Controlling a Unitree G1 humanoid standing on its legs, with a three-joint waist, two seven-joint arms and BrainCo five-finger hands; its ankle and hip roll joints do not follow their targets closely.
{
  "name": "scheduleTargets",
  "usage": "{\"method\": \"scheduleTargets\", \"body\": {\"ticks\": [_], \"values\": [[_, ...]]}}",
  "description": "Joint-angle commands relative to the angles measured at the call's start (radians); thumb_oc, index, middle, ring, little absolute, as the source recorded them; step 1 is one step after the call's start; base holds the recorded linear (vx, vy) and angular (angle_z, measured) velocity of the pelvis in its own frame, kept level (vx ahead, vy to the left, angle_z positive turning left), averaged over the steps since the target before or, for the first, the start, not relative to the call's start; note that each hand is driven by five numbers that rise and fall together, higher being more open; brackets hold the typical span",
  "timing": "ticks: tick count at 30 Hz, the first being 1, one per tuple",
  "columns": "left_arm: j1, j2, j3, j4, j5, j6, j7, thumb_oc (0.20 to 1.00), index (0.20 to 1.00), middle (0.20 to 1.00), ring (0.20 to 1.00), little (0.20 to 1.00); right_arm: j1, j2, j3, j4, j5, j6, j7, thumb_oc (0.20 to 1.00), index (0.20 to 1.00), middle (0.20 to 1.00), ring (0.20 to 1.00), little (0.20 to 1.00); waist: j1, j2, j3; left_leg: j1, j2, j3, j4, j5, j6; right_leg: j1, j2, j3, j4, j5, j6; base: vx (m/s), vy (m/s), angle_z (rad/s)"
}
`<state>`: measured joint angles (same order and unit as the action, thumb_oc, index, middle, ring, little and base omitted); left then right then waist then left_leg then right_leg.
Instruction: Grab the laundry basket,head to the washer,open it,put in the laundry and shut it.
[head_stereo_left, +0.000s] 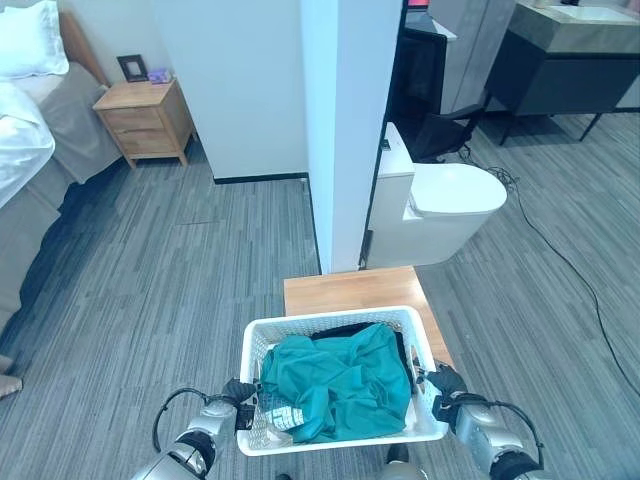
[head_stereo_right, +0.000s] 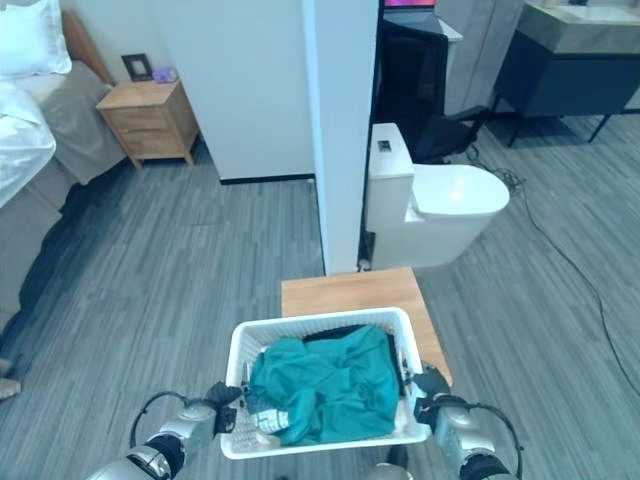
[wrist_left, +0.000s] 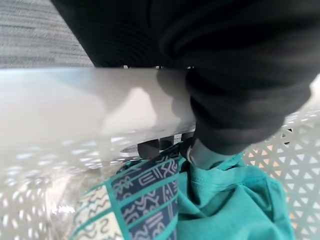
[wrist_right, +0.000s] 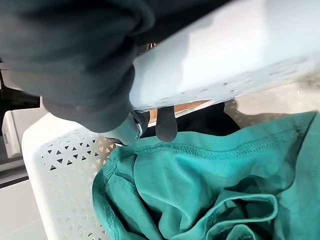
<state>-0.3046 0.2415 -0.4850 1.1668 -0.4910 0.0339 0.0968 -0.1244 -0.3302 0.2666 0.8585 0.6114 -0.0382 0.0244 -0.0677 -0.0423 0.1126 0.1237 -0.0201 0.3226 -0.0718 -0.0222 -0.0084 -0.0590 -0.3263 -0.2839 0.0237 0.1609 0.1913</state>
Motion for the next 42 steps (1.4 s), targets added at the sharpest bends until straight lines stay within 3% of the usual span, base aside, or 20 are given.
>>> {"method": "scheduleTargets", "body": {"ticks": [1,2,3,6,7,10,14,17,21,23,24,25,26,27,29,30,31,33,34,42], "values": [[-0.118,-0.066,0.035,-0.051,0.008,-0.082,-0.17,0.2,0.2,0.2,0.2,0.2,-0.077,0.016,0.021,-0.058,0.016,0.001,0.127,0.2,0.2,0.2,0.2,0.2,0.011,0.019,0.022,-0.009,0.014,-0.031,0.052,-0.049,-0.009,-0.072,-0.022,-0.025,-0.057,0.238,0.071,-0.12,0.034,-0.2],[-0.118,-0.066,0.035,-0.051,0.008,-0.082,-0.17,0.2,0.2,0.2,0.2,0.2,-0.077,0.016,0.021,-0.058,0.016,0.001,0.127,0.2,0.2,0.2,0.2,0.2,0.011,0.018,0.022,-0.01,0.014,-0.031,0.052,-0.049,-0.009,-0.073,-0.022,-0.024,-0.057,0.238,0.071,-0.3,0.185,-0.48],[-0.118,-0.068,0.039,-0.051,0.009,-0.07,-0.165,0.2,0.2,0.2,0.2,0.2,-0.076,0.018,0.02,-0.067,0.024,0.01,0.122,0.2,0.2,0.2,0.2,0.2,0.023,0.033,0.032,-0.022,0.022,0.004,0.035,-0.022,0.005,-0.042,-0.005,-0.089,0.044,0.138,0.07,-0.26,0.198,-0.55],[-0.127,-0.065,0.042,-0.035,0.016,-0.059,-0.164,0.2,0.2,0.2,0.2,0.2,-0.069,0.018,0.027,-0.063,0.017,0.018,0.13,0.2,0.2,0.2,0.2,0.2,0.041,0.043,0.017,-0.036,0.037,0.048,0.008,0.015,0.022,0.005,0.046,-0.094,0.167,0.022,0.039,-0.21,0.156,-0.74],[-0.13,-0.062,0.047,-0.017,0.031,-0.056,-0.156,0.2,0.2,0.2,0.2,0.2,-0.074,0.023,0.032,-0.051,0.009,0.019,0.124,0.2,0.2,0.2,0.2,0.2,0.051,0.053,0.009,-0.036,0.043,0.062,0.004,0.01,0.026,0.033,0.05,-0.109,0.246,-0.022,0.047,-0.15,0.1,-0.52],[-0.144,-0.057,0.066,0.049,0.051,-0.046,-0.155,0.2,0.2,0.2,0.2,0.2,-0.11,0.035,0.059,0.06,-0.013,0.03,0.128,0.2,0.2,0.2,0.2,0.2,0.094,0.039,-0.019,-0.067,0.049,0.126,0.017,0.025,0.027,0.114,0.049,-0.16,0.246,-0.056,0.045,-0.16,0.002,-0.8],[-0.189,-0.056,0.093,0.099,0.048,-0.046,-0.151,0.2,0.2,0.2,0.2,0.2,-0.155,0.05,0.078,0.127,-0.007,0.042,0.136,0.2,0.2,0.2,0.2,0.2,0.112,0.018,-0.042,-0.122,0.086,0.166,0.052,0.06,0.0,0.164,0.124,-0.111,0.118,-0.156,0.0,-0.16,-0.145,-0.92],[-0.191,-0.054,0.119,0.099,0.036,-0.045,-0.147,0.2,0.2,0.2,0.2,0.2,-0.142,0.058,0.09,0.083,-0.017,0.052,0.134,0.2,0.2,0.2,0.2,0.2,0.093,0.022,-0.04,-0.139,0.124,0.183,0.058,0.101,-0.033,0.187,0.18,-0.1,0.028,-0.196,-0.034,-0.15,-0.22,-0.27],[-0.187,-0.058,0.134,0.085,0.016,-0.048,-0.143,0.2,0.2,0.2,0.2,0.2,-0.125,0.037,0.103,0.001,0.003,0.059,0.129,0.2,0.2,0.2,0.2,0.2,0.081,0.025,-0.023,-0.186,0.166,0.173,0.08,0.159,-0.068,0.178,0.217,-0.087,-0.027,-0.197,-0.057,-0.16,-0.182,-0.19],[-0.192,-0.062,0.13,0.068,-0.001,-0.044,-0.148,0.2,0.2,0.2,0.2,0.2,-0.094,0.01,0.111,-0.073,-0.001,0.061,0.137,0.2,0.2,0.2,0.2,0.2,0.075,0.036,-0.001,-0.214,0.184,0.144,0.047,0.231,-0.094,0.192,0.253,-0.098,-0.091,-0.181,-0.069,-0.18,-0.169,-0.13],[-0.192,-0.063,0.13,0.068,-0.001,-0.044,-0.148,0.2,0.2,0.2,0.2,0.2,-0.092,0.009,0.111,-0.075,-0.001,0.062,0.136,0.2,0.2,0.2,0.2,0.2,0.074,0.037,-0.002,-0.214,0.184,0.142,0.046,0.233,-0.095,0.193,0.254,-0.099,-0.093,-0.18,-0.069,-0.3,-0.128,-0.01],[-0.199,-0.063,0.134,0.06,-0.016,-0.048,-0.142,0.2,0.2,0.2,0.2,0.2,-0.093,-0.011,0.119,-0.122,0.002,0.056,0.134,0.2,0.2,0.2,0.2,0.2,0.09,0.045,0.023,-0.255,0.195,0.073,0.039,0.276,-0.1,0.168,0.265,-0.091,-0.106,-0.161,-0.08,-0.2,-0.041,0.07],[-0.199,-0.063,0.134,0.06,-0.016,-0.048,-0.142,0.2,0.2,0.2,0.2,0.2,-0.093,-0.011,0.119,-0.122,0.003,0.056,0.134,0.2,0.2,0.2,0.2,0.2,0.089,0.046,0.021,-0.257,0.196,0.072,0.04,0.276,-0.1,0.167,0.265,-0.091,-0.106,-0.161,-0.08,-0.38,-0.072,-0.03],[-0.213,-0.063,0.13,0.054,-0.031,-0.051,-0.139,0.2,0.2,0.2,0.2,0.2,-0.104,-0.018,0.133,-0.151,0.017,0.049,0.132,0.2,0.2,0.2,0.2,0.2,0.101,0.029,0.061,-0.286,0.177,-0.08,0.114,0.24,-0.111,0.143,0.241,-0.09,-0.091,-0.141,-0.08,-0.22,-0.05,-0.28],[-0.209,-0.057,0.131,0.055,-0.034,-0.051,-0.14,0.2,0.2,0.2,0.2,0.2,-0.107,-0.013,0.138,-0.154,0.028,0.048,0.133,0.2,0.2,0.2,0.2,0.2,0.094,0.014,0.063,-0.263,0.168,-0.116,0.154,0.178,-0.101,0.13,0.224,-0.08,-0.088,-0.123,-0.075,-0.13,-0.03,-0.36],[-0.21,-0.057,0.131,0.055,-0.034,-0.051,-0.14,0.2,0.2,0.2,0.2,0.2,-0.107,-0.013,0.137,-0.154,0.028,0.048,0.133,0.2,0.2,0.2,0.2,0.2,0.093,0.014,0.061,-0.266,0.167,-0.116,0.153,0.18,-0.1,0.127,0.224,-0.08,-0.088,-0.122,-0.075,-0.05,0.025,-0.25],[-0.199,-0.05,0.136,0.045,-0.039,-0.055,-0.137,0.2,0.2,0.2,0.2,0.2,-0.11,-0.009,0.143,-0.15,0.026,0.047,0.133,0.2,0.2,0.2,0.2,0.2,0.095,0.007,0.055,-0.23,0.134,-0.167,0.184,0.107,-0.082,0.111,0.211,-0.053,-0.086,-0.105,-0.071,-0.04,0.022,-0.25],[-0.193,-0.047,0.135,0.039,-0.038,-0.057,-0.138,0.2,0.2,0.2,0.2,0.2,-0.111,-0.009,0.143,-0.149,0.027,0.048,0.133,0.2,0.2,0.2,0.2,0.2,0.093,0.007,0.051,-0.209,0.119,-0.187,0.179,0.082,-0.076,0.104,0.21,-0.04,-0.086,-0.098,-0.069,-0.04,0.073,-0.32],[-0.181,-0.038,0.133,0.019,-0.048,-0.064,-0.137,0.2,0.2,0.2,0.2,0.2,-0.111,-0.011,0.15,-0.154,0.024,0.048,0.131,0.2,0.2,0.2,0.2,0.2,0.086,0.01,0.047,-0.172,0.082,-0.236,0.19,0.019,-0.063,0.079,0.209,0.002,-0.074,-0.09,-0.065,-0.03,0.158,-0.41],[-0.166,-0.009,0.106,-0.052,-0.013,-0.084,-0.144,0.2,0.2,0.2,0.2,0.2,-0.119,-0.002,0.115,-0.087,0.024,0.051,0.149,0.2,0.2,0.2,0.2,0.2,0.041,0.028,0.033,-0.113,0.032,-0.145,0.135,-0.032,-0.01,0.004,0.168,0.148,-0.04,-0.037,-0.022,-0.02,0.233,-0.49]]}}
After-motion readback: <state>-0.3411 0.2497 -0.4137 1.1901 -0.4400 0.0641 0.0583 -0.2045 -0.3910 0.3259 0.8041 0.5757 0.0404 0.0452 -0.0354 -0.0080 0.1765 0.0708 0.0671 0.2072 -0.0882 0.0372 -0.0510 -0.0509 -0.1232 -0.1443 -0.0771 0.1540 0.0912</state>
